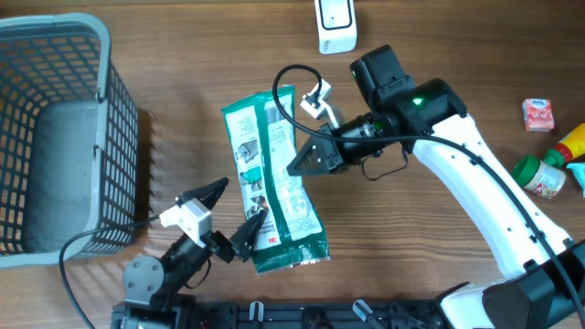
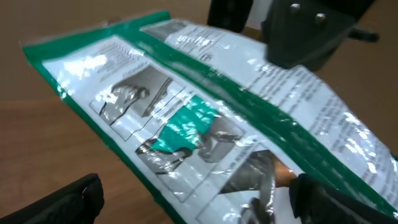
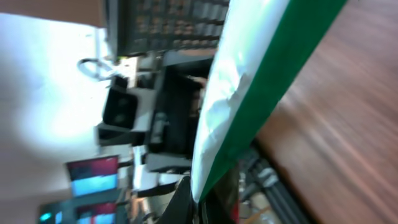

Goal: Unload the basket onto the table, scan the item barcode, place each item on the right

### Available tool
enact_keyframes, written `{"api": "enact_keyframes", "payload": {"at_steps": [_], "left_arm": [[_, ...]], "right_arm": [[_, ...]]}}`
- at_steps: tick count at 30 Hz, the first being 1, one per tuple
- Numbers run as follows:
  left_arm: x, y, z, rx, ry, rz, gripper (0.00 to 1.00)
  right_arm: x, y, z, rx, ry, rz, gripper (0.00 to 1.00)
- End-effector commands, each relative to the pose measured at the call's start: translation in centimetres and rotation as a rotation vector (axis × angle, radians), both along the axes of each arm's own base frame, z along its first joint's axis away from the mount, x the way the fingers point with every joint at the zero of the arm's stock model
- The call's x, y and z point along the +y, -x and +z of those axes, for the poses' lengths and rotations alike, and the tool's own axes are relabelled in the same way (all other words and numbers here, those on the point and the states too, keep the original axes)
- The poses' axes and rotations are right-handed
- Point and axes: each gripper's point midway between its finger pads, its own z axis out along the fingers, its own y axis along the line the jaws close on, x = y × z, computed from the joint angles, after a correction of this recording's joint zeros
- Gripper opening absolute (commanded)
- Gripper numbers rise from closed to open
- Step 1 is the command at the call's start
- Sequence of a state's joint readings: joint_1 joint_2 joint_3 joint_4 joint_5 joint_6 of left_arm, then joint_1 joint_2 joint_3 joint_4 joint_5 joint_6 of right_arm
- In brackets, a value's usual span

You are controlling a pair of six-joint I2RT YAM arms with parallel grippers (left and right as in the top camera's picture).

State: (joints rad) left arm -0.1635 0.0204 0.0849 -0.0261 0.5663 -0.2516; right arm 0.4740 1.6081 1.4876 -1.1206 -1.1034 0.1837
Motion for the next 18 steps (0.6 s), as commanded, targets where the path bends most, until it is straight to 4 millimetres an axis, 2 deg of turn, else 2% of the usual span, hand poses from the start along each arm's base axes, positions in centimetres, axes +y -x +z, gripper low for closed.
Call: {"api": "enact_keyframes", "payload": {"at_steps": [1, 5, 7, 12, 14, 16, 18], "left_arm": [[1.5, -1.1, 0.0, 0.112, 0.148, 0.100, 1.00], [1.2, -1.0, 0.3, 0.104, 0.148, 0.084, 1.00], [0.7, -0.6, 0.1, 0.112, 0.142, 0.044, 1.00], [1.1, -0.9, 0.2, 0.124, 0.166, 0.072, 1.00], [2.2, -1.6, 0.1, 0.238, 0.325, 0.140, 1.00], [3.8, -2.6, -0.7, 0.453, 0.631, 0.239, 1.00], [4.4, -2.8, -1.1, 0.562, 0.797, 0.267, 1.00]], "right_arm": [[0.4, 1.6, 4.1, 0.014, -0.179, 0.068, 0.04], [0.3, 1.8, 4.4, 0.037, -0.192, 0.070, 0.04], [-0.3, 1.0, 4.0, 0.030, -0.167, 0.036, 0.04], [-1.9, -0.6, 3.8, 0.016, -0.161, -0.022, 0.04], [-2.1, -1.0, 3.2, 0.000, -0.129, -0.037, 0.04], [-2.4, -1.4, 2.4, -0.016, -0.082, -0.055, 0.04], [-2.4, -1.4, 2.3, -0.018, -0.077, -0.057, 0.05]]}}
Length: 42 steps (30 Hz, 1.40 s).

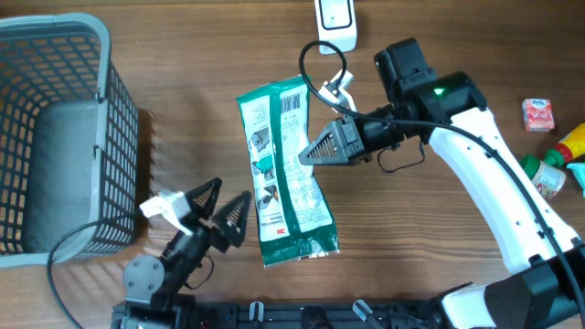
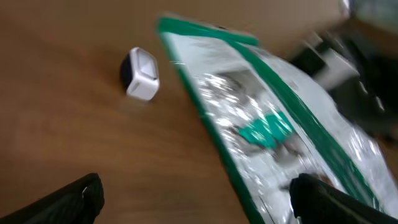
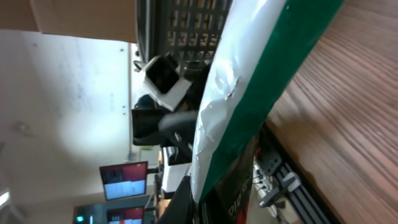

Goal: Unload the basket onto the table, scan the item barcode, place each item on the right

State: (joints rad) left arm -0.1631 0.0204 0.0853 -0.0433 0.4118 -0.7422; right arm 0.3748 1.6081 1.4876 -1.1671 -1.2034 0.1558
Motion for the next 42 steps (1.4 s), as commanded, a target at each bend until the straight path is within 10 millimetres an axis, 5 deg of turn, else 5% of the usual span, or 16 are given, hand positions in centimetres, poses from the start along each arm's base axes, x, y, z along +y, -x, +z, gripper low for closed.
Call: {"api": "enact_keyframes", "payload": {"at_steps": [1, 6, 13, 15, 24, 31, 37, 42], "left_arm": [[2.2, -1.2, -0.7, 0.276, 0.453, 0.140, 1.00], [2.1, -1.1, -0.7, 0.399, 0.672, 0.123, 1.00], [0.9, -0.4, 2.1, 0.314, 0.676, 0.009, 1.00], [0.9, -0.4, 2.0, 0.308, 0.661, 0.007, 1.00], [0.3, 0.1, 3.2, 0.269, 0.659, -0.041, 1.00], [-1.3, -0.7, 1.3, 0.346, 0.592, -0.062, 1.00], [-3.4, -2.0, 2.1, 0.339, 0.587, -0.132, 1.00], [-5.1, -2.7, 4.9, 0.197, 0.595, -0.225, 1.00]], "right_arm": [[-0.3, 0.0, 1.0, -0.075, 0.000, -0.002, 0.04], [-0.3, 0.1, 1.1, -0.071, -0.005, 0.001, 0.04], [-0.2, 0.5, 1.5, -0.047, -0.033, 0.013, 0.04], [-0.1, 1.6, 2.8, -0.045, -0.119, 0.059, 0.04], [-0.4, 2.4, 2.5, -0.014, -0.105, 0.068, 0.04], [-0.4, 2.4, 2.5, -0.011, -0.105, 0.067, 0.04], [-0.3, 2.6, 3.1, -0.008, -0.141, 0.075, 0.04], [-0.3, 2.3, 2.8, -0.029, -0.128, 0.073, 0.04]]}}
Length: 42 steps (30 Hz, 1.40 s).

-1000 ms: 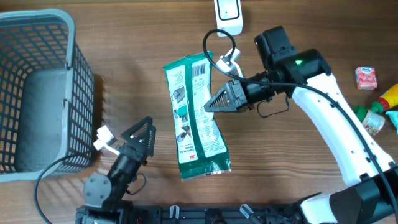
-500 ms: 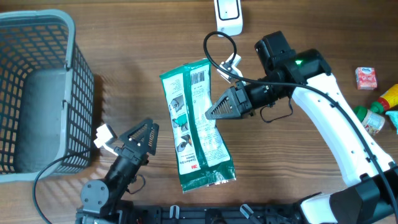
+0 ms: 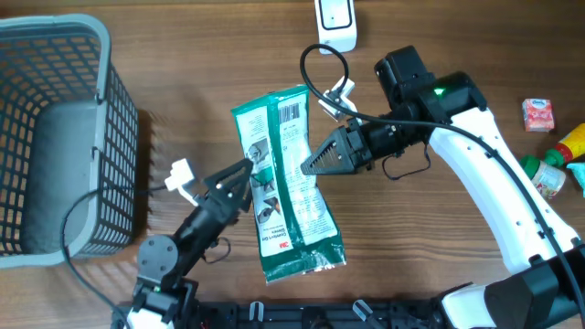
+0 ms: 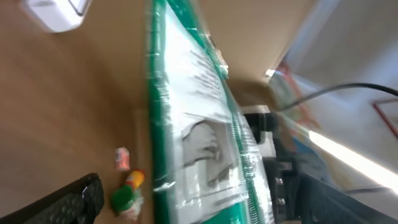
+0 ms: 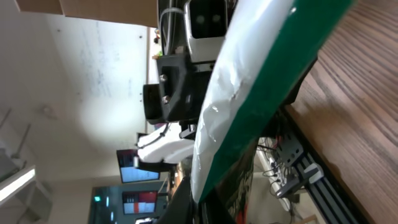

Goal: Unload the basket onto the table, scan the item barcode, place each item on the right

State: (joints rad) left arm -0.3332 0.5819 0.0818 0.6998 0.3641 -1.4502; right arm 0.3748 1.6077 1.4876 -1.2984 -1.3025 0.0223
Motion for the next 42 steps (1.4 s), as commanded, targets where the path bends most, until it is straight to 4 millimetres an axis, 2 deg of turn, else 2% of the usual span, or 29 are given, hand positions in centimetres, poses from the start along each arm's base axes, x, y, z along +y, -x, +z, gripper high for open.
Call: {"api": "enact_keyframes", "payload": {"at_steps": [1, 5, 7, 9, 10, 12, 13, 15, 17, 19, 22, 24, 25, 26, 30, 34, 36, 38, 42], "left_arm": [[-1.0, -0.3, 1.5, -0.095, 0.004, -0.023, 1.00], [-2.3, -0.2, 2.3, -0.136, 0.052, -0.072, 1.00], [-3.1, -0.2, 1.6, -0.082, 0.081, -0.109, 1.00], [-3.8, -0.1, 1.0, -0.057, 0.077, -0.133, 0.94], [-4.0, 0.0, 0.9, -0.052, 0.075, -0.142, 0.87], [-4.7, 0.4, 0.6, -0.043, 0.071, -0.169, 0.58], [-4.9, 0.6, 0.6, -0.043, 0.070, -0.181, 0.50], [-5.1, 0.9, 0.6, -0.044, 0.067, -0.199, 0.43], [-5.2, 1.0, 0.5, -0.044, 0.064, -0.207, 0.21], [-5.2, 1.0, 0.5, -0.044, 0.064, -0.207, 0.12], [-5.3, 0.9, 0.3, -0.037, 0.060, -0.208, 0.05], [-5.3, 1.0, 0.3, -0.041, 0.057, -0.210, 0.04], [-5.3, 1.0, 0.3, -0.042, 0.056, -0.209, 0.04], [-5.3, 1.0, 0.3, -0.043, 0.055, -0.209, 0.04], [-5.2, 0.9, 0.4, -0.063, 0.037, -0.198, 0.04], [-5.1, 0.8, 0.4, -0.073, 0.027, -0.185, 0.04], [-5.0, 0.7, 0.4, -0.073, 0.029, -0.177, 0.04], [-5.0, 0.6, 0.4, -0.072, 0.030, -0.173, 0.04], [-4.9, 0.5, 0.4, -0.072, 0.032, -0.166, 0.04]], "right_arm": [[-0.1, 0.2, 1.6, -0.070, -0.049, 0.007, 0.04], [0.0, -0.2, 1.3, -0.097, -0.034, 0.002, 0.04], [0.0, -0.4, 1.1, -0.115, -0.031, -0.001, 0.04], [0.0, -0.5, 1.2, -0.116, -0.032, -0.002, 0.04], [0.0, -0.5, 1.2, -0.117, -0.032, -0.002, 0.04], [0.0, -0.7, 0.7, -0.122, -0.005, -0.011, 0.04], [-0.1, -1.0, 0.4, -0.122, 0.021, -0.022, 0.04], [-0.2, -1.7, -0.6, -0.131, 0.086, -0.052, 0.04], [-0.3, -2.1, -0.9, -0.141, 0.108, -0.065, 0.04], [-0.6, -2.4, -1.0, -0.141, 0.113, -0.077, 0.05], [-1.7, -3.7, -2.8, -0.171, 0.229, -0.130, 0.45], [-2.8, -4.7, -4.1, -0.201, 0.315, -0.168, 0.82], [-3.1, -5.0, -4.1, -0.202, 0.319, -0.179, 0.96], [-3.4, -5.2, -4.1, -0.202, 0.320, -0.190, 1.00], [-3.9, -6.3, -4.2, -0.293, 0.292, -0.184, 1.00], [-2.4, -5.4, -2.6, -0.260, 0.114, -0.142, 0.99], [-1.7, -5.3, -1.9, -0.260, 0.019, -0.122, 0.90], [-1.4, -5.7, -2.7, -0.209, 0.019, -0.146, 0.84], [-1.4, -5.7, -5.0, -0.139, 0.032, -0.171, 0.80]]}}
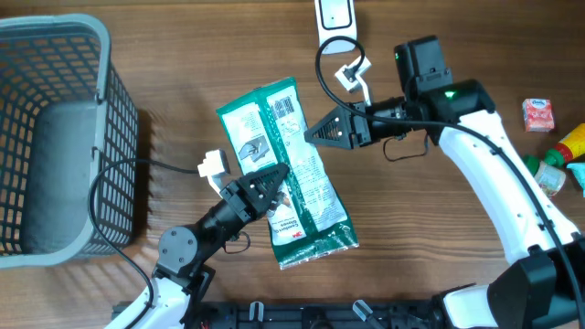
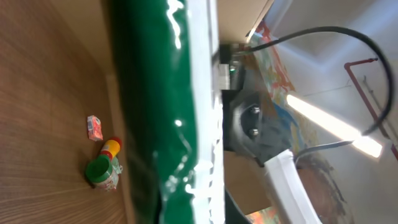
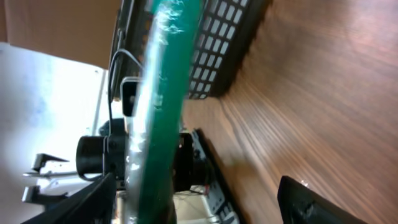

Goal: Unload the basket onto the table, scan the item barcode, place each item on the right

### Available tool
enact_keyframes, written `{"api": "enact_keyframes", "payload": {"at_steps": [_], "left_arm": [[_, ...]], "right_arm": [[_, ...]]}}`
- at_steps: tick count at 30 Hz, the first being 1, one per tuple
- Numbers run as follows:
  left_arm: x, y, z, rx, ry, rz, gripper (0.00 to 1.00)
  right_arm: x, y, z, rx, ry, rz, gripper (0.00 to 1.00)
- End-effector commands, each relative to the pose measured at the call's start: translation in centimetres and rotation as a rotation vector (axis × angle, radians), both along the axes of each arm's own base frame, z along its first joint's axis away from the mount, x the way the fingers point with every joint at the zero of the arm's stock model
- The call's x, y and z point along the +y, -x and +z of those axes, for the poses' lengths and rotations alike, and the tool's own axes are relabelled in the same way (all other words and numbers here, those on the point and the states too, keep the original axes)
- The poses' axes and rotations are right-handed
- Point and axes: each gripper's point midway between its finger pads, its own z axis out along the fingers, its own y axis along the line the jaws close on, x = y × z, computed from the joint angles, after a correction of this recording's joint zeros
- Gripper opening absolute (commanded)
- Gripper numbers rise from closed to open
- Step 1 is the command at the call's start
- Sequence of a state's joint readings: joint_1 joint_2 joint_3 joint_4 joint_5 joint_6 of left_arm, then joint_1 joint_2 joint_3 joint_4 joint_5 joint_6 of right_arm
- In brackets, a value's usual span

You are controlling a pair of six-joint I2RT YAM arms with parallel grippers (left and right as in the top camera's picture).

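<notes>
A green and white bag [image 1: 311,201] hangs above the table's middle, its barcode [image 1: 288,107] facing up near the top end. My left gripper [image 1: 272,183] is shut on the bag's left side; in the left wrist view the bag [image 2: 168,112] runs edge-on into the jaws. My right gripper [image 1: 315,132] stands open at the bag's upper right edge. In the right wrist view the bag's edge [image 3: 165,93] lies between the spread fingers [image 3: 93,199], nearer the left one. A white scanner [image 1: 334,23] sits at the table's far edge.
A grey basket [image 1: 55,137] fills the left side. At the right edge stand a small red carton [image 1: 537,114] and a green-capped jar [image 1: 539,174] beside other bottles. My right arm's cable [image 1: 334,64] loops near the scanner.
My left gripper was open at the bag's left edge and is now shut on it. My right gripper was shut on the bag's right edge and is now open. The bag has tilted slightly.
First my right gripper held the bag up while my left gripper stood open by its lower left corner. Then the bag showed its barcode upward, with my left gripper open and apart. Later the left was at the bag's left edge; now it holds the bag and the right has opened.
</notes>
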State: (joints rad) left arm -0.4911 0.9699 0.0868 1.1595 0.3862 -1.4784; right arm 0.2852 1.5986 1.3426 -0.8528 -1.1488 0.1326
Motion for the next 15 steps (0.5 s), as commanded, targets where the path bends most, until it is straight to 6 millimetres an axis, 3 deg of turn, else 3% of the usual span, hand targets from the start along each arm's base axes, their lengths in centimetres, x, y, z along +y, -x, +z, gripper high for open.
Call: {"api": "enact_keyframes", "payload": {"at_steps": [1, 6, 11, 15], "left_arm": [[0.1, -0.2, 0.1, -0.019, -0.011, 0.022, 0.04], [0.3, -0.9, -1.1, 0.032, -0.030, 0.054, 0.04], [0.4, -1.1, -1.4, 0.045, -0.035, 0.065, 0.04], [0.5, -1.2, -1.4, 0.046, -0.034, 0.072, 0.04]], "right_arm": [[0.2, 1.3, -0.7, 0.105, -0.045, 0.004, 0.78], [0.8, 2.3, 1.4, 0.116, -0.194, 0.085, 0.73], [1.6, 2.7, 1.5, 0.123, -0.193, 0.106, 0.62], [3.0, 3.1, 0.5, 0.109, -0.124, 0.103, 0.60]]}}
